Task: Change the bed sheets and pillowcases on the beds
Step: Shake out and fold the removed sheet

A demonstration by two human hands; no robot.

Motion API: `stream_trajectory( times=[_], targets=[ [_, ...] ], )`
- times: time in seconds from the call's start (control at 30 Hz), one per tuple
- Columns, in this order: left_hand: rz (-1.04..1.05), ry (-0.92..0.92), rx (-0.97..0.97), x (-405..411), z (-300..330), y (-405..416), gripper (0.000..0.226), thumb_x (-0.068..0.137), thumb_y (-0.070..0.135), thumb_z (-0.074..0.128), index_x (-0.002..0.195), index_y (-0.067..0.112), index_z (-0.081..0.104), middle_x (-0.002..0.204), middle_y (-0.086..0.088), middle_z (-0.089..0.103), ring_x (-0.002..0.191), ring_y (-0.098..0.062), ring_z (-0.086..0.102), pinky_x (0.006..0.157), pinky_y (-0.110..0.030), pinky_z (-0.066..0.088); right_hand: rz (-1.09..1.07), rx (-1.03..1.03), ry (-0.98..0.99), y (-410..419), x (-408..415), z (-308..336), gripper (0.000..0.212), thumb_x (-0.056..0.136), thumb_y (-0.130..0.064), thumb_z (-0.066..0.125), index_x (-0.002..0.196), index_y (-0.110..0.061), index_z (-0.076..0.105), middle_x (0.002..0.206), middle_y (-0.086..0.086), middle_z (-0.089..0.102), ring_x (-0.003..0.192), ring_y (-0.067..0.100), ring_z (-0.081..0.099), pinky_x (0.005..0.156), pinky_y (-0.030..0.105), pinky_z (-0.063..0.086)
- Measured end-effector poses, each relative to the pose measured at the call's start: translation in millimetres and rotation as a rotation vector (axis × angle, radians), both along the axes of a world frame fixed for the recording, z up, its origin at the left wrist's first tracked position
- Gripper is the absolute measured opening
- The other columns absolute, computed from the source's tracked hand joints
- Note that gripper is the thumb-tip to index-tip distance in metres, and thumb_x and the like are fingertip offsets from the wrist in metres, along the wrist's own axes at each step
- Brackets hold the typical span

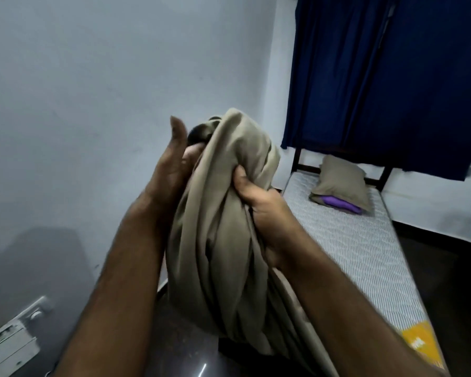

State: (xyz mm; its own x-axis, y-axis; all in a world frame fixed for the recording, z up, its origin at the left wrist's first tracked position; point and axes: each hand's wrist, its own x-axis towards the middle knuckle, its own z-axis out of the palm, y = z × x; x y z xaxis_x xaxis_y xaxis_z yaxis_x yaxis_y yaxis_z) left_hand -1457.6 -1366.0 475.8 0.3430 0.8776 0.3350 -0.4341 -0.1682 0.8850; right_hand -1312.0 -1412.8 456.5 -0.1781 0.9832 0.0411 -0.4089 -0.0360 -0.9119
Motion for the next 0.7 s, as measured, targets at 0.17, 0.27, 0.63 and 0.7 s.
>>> stream_trajectory(
  times=[0.17, 0.27, 0.63, 0.7],
  targets=[
    [-0.054, 0.217, -0.104, -35, -55, -30, 0.104, 0.064, 0.090, 0.057, 0.128, 0.009, 0.064, 0.131, -0.010, 0.066, 0.125, -0.027, 0.061, 0.100, -0.039, 0.052, -0.211, 0.089, -0.079, 44, -13, 49, 0.033, 0.103, -0.034, 0.053, 0.120, -0.008, 0.065, 0.110, 0.015, 0.073, 0.101, 0.030, 0.072, 0.089, 0.048, 0.059],
    [0.102, 0.288, -0.021, -20, -67, -40, 0.076, 0.060, 0.043, 0.093, 0.119, 0.005, 0.065, 0.118, -0.008, 0.073, 0.115, -0.028, 0.067, 0.088, -0.031, 0.057, -0.165, 0.121, -0.081, 62, -16, 78, 0.029, 0.108, -0.030, 0.043, 0.104, -0.007, 0.060, 0.096, 0.017, 0.070, 0.084, 0.026, 0.072, 0.075, 0.037, 0.061],
    [0.429, -0.204, 0.146, -30, 16, -28, 0.033, 0.092, 0.004, 0.063, 0.123, -0.009, 0.062, 0.120, -0.030, 0.065, 0.110, -0.039, 0.065, 0.100, -0.048, 0.052, 0.622, 0.176, -0.234, 74, -3, 73, 0.081, 0.099, -0.069, 0.019, 0.146, -0.009, 0.048, 0.143, 0.016, 0.056, 0.134, 0.029, 0.053, 0.116, 0.048, 0.038],
    [0.416, -0.225, 0.231, -40, 34, -26, 0.023, 0.095, 0.005, 0.059, 0.115, -0.006, 0.061, 0.111, -0.028, 0.065, 0.104, -0.036, 0.066, 0.098, -0.045, 0.052, 0.712, 0.231, -0.207, 66, -11, 70, 0.078, 0.099, -0.068, 0.017, 0.146, -0.014, 0.048, 0.143, 0.013, 0.057, 0.134, 0.027, 0.053, 0.118, 0.049, 0.035]
  ],
)
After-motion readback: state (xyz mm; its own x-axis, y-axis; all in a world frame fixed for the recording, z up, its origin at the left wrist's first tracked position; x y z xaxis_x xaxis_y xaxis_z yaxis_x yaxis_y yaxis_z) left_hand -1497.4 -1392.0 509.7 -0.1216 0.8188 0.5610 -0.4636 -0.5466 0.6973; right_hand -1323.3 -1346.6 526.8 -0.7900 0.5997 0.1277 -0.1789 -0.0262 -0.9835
